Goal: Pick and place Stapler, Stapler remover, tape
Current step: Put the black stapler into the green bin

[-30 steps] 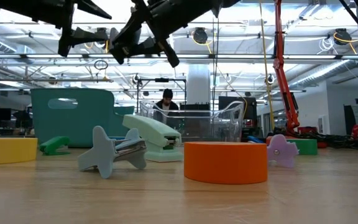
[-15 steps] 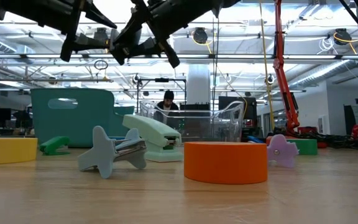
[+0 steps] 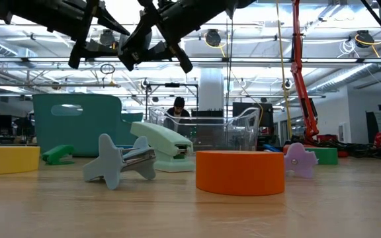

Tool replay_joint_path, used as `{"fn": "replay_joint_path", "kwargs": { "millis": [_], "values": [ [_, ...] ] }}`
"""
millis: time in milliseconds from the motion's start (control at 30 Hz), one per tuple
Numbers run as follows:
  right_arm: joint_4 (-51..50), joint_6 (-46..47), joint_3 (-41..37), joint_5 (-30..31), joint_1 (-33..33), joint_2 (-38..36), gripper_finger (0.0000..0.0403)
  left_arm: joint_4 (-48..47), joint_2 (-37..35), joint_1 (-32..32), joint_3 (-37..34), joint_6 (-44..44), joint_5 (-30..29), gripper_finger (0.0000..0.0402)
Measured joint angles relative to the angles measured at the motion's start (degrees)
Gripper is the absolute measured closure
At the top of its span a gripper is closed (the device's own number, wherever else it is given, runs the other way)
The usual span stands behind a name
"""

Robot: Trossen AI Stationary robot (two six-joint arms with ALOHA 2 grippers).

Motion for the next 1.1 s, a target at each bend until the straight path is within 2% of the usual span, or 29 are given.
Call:
{"fn": "replay_joint_path", "kwargs": {
  "millis": [233,367,500,867,1100],
  "values": [
    [-2.4,0.0,-0.1,2.8,0.0,0.0,0.0273,-13.3,1.9,0.0,7.9,3.5,-3.2,0.0149],
    [-2.0,0.0,-0.1,2.8,0.0,0.0,0.0273,-17.5,4.0,0.0,12.4,6.1,-4.0,0.0149],
    [-2.0,-0.4,-0.1,2.9,0.0,0.0,0.0273,-21.2,6.0,0.0,13.8,5.2,-4.5,0.0149],
    [-2.1,-0.4,-0.1,3.0,0.8,0.0,0.0273,-21.0,6.0,2.5,13.8,1.8,-3.3,0.0152],
    [-2.4,-0.5,-0.1,2.8,0.8,0.1,0.0273,-20.9,6.6,3.1,13.8,1.0,-0.2,0.0216]
  ]
}}
